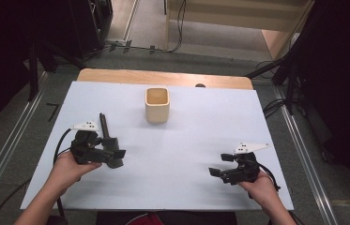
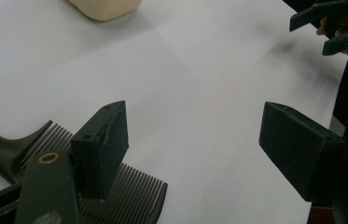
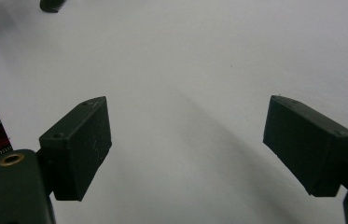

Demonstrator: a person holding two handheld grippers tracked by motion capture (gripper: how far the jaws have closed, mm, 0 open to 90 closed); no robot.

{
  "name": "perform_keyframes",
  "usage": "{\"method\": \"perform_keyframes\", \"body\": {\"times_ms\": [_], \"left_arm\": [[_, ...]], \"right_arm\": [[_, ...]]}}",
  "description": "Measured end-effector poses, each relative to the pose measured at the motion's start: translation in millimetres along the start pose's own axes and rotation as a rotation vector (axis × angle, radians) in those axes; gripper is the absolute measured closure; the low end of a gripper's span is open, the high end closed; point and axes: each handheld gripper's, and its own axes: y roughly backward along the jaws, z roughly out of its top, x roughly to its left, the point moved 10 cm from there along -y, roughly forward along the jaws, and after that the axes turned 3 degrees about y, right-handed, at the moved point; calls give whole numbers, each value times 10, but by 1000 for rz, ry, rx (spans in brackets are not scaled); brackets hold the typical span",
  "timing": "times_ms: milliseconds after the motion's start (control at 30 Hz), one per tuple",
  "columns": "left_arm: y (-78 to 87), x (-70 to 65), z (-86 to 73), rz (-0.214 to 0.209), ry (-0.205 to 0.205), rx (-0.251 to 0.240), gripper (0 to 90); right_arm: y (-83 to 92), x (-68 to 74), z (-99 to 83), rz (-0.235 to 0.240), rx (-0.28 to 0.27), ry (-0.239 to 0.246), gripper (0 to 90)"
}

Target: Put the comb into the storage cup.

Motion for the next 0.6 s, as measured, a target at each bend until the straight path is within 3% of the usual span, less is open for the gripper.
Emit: {"method": "perform_keyframes", "body": {"times_ms": [600], "left_arm": [[-2, 186, 311, 19, 18, 4, 299]], "right_arm": [[3, -5, 1, -4, -2, 0, 136]]}}
